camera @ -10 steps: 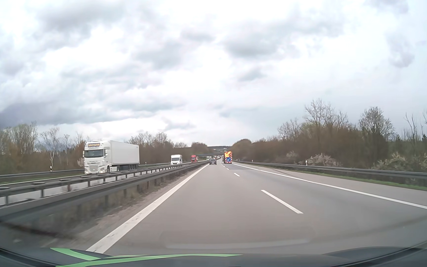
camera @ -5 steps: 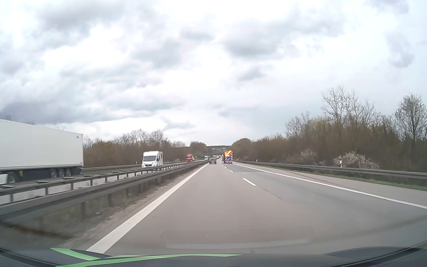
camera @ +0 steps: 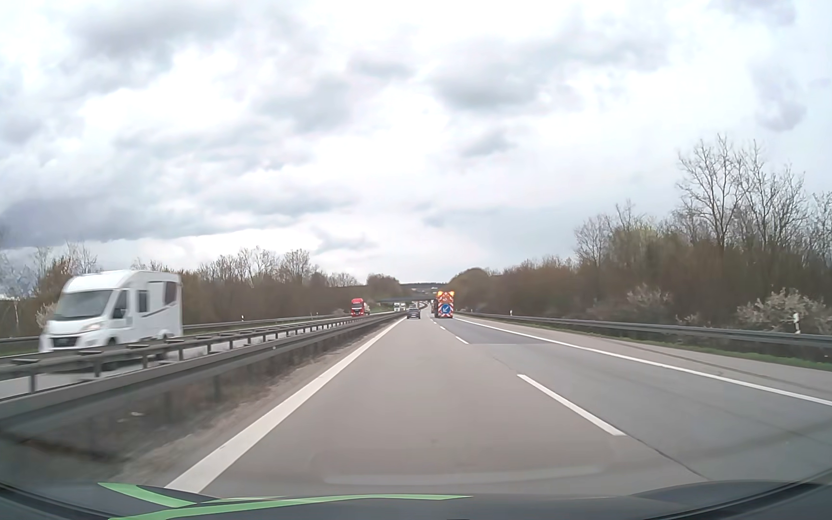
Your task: Follow the waypoints while adhering to traffic rules and regulations
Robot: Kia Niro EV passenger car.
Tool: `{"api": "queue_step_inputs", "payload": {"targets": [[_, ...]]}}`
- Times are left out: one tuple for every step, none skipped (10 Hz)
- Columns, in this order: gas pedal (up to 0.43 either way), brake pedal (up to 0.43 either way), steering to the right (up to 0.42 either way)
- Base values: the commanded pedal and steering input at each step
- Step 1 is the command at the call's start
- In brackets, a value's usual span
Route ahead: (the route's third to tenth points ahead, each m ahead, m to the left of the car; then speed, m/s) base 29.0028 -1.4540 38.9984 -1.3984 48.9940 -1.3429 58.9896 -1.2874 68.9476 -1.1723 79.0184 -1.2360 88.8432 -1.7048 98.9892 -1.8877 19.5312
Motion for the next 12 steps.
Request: {"api": "queue_step_inputs", "payload": {"targets": [[0.138,0.0,0.0],[0.138,0.0,0.001],[0.138,0.0,0.0],[0.138,0.0,0.0],[0.138,0.0,0.0],[0.138,0.0,0.0],[0.138,0.0,0.0],[0.138,0.0,0.0],[0.138,0.0,0.0],[0.138,0.0,0.0],[0.138,0.0,0.0],[0.138,0.0,0.0]]}}
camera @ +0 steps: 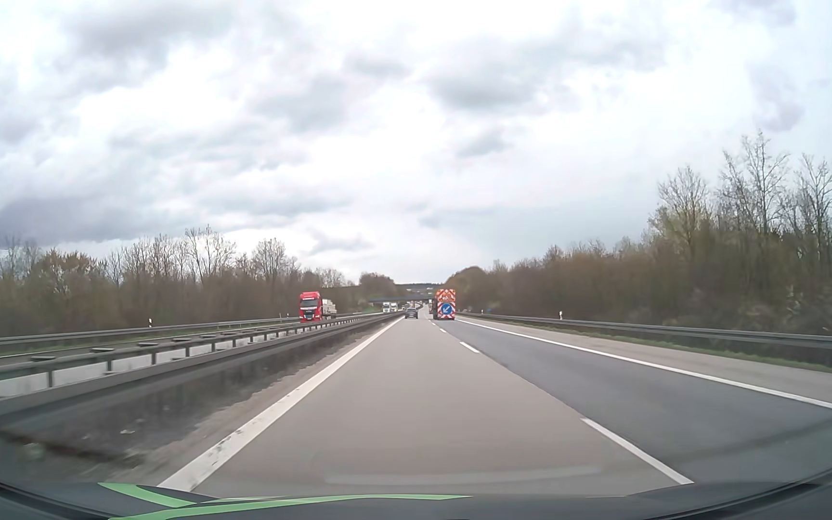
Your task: Follow the waypoints while adhering to traffic rules and regulations
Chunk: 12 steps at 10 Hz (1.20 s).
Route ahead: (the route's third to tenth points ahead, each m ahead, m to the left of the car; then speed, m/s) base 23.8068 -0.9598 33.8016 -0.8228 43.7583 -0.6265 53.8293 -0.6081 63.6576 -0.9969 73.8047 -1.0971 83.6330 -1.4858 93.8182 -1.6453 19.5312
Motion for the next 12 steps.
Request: {"api": "queue_step_inputs", "payload": {"targets": [[0.138,0.0,0.0],[0.138,0.0,0.0],[0.138,0.0,0.0],[0.138,0.0,0.0],[0.138,0.0,0.0],[0.138,0.0,0.0],[0.138,0.0,0.0],[0.138,0.0,0.0],[0.138,0.0,0.0],[0.138,0.0,-0.001],[0.138,0.0,-0.001],[0.138,0.0,-0.001]]}}
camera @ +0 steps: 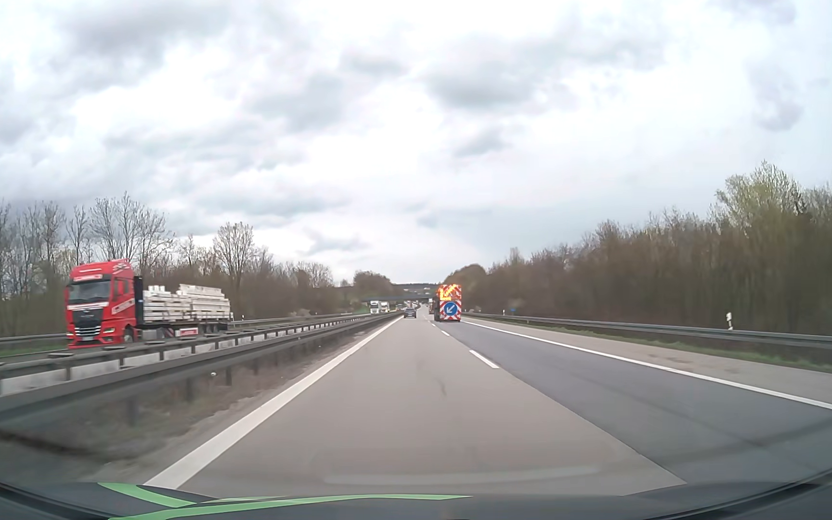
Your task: Follow the waypoints while adhering to traffic rules and regulations
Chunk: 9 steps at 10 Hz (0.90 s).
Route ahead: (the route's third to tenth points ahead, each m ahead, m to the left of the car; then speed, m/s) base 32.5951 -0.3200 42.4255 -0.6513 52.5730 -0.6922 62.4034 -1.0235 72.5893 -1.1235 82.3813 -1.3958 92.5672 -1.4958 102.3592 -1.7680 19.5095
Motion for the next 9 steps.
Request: {"api": "queue_step_inputs", "payload": {"targets": [[0.138,0.0,-0.001],[0.138,0.0,-0.001],[0.138,0.0,-0.001],[0.138,0.0,-0.001],[0.138,0.0,-0.001],[0.138,0.0,-0.001],[0.138,0.0,-0.001],[0.138,0.0,-0.001],[0.138,0.0,-0.001]]}}
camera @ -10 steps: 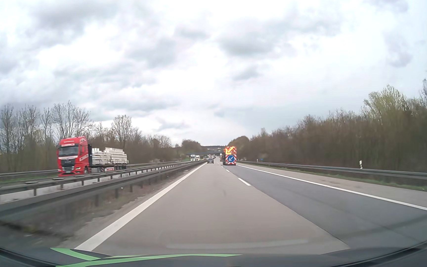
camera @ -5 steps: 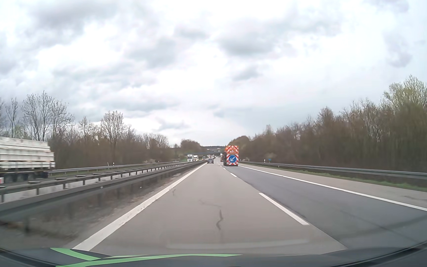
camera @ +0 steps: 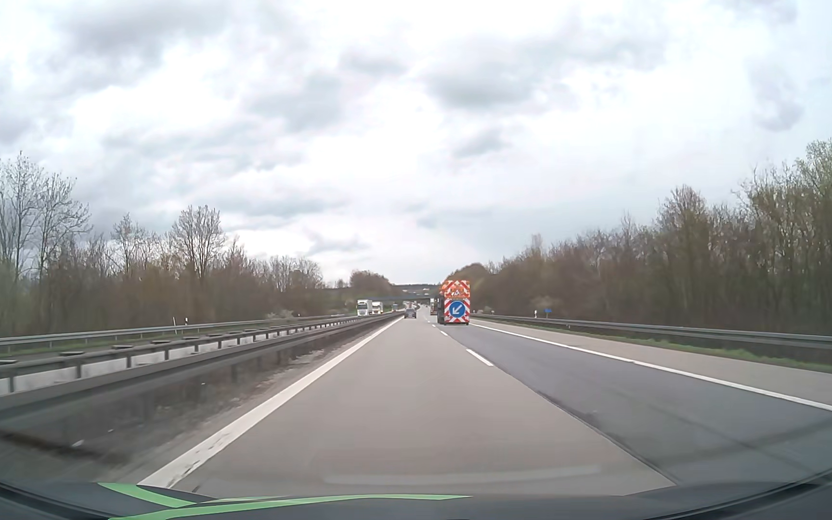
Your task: Follow the waypoints while adhering to traffic rules and regulations
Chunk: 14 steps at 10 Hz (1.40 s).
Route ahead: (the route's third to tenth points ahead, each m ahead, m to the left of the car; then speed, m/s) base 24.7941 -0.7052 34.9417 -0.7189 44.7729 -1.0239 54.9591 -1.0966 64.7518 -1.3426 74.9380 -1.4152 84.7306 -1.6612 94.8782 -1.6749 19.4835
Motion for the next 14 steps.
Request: {"api": "queue_step_inputs", "payload": {"targets": [[0.138,0.0,-0.001],[0.138,0.0,-0.001],[0.138,0.0,-0.001],[0.138,0.0,-0.001],[0.138,0.0,-0.001],[0.138,0.0,-0.001],[0.138,0.0,-0.001],[0.138,0.0,-0.001],[0.138,0.0,-0.002],[0.138,0.0,-0.002],[0.138,0.0,-0.002],[0.138,0.0,-0.002],[0.138,0.0,-0.002],[0.138,0.0,-0.002]]}}
